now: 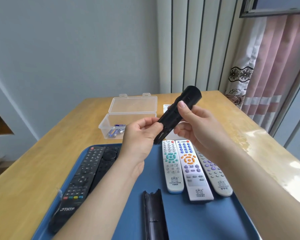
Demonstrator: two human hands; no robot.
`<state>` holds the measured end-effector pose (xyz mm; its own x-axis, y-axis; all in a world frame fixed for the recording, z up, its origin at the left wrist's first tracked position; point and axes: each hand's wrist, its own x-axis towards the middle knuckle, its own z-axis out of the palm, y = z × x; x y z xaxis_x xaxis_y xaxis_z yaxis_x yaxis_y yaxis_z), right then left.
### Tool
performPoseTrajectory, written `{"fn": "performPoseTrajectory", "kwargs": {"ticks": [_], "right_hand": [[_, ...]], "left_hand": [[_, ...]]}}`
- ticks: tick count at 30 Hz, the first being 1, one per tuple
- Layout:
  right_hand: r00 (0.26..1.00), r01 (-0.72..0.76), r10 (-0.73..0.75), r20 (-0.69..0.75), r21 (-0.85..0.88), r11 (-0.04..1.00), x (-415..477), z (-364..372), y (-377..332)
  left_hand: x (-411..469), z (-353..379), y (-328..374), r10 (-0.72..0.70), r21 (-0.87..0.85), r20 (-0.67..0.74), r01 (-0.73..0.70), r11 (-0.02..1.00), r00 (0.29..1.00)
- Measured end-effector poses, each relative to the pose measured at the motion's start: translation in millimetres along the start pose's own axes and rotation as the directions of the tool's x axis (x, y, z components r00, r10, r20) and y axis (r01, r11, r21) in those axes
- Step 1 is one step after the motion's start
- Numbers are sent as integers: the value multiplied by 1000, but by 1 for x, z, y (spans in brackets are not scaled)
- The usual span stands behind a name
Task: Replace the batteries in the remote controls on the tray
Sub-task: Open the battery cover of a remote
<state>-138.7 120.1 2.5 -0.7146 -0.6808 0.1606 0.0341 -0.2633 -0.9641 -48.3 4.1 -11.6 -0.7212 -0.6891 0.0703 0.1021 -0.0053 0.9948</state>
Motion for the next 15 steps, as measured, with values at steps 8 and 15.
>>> {"fn": "performPoseTrajectory", "kwargs": {"ticks": [8, 15], "right_hand": [[1000, -3, 3, 4, -55, 998, 1, -1, 2], [995, 32, -39, -88, -82, 996, 3, -1, 2]], "left_hand": [[-1, 2, -4, 21, 40, -11, -21, 999, 1000], [-4, 1, 2, -71, 91, 120, 60, 994, 990]]}}
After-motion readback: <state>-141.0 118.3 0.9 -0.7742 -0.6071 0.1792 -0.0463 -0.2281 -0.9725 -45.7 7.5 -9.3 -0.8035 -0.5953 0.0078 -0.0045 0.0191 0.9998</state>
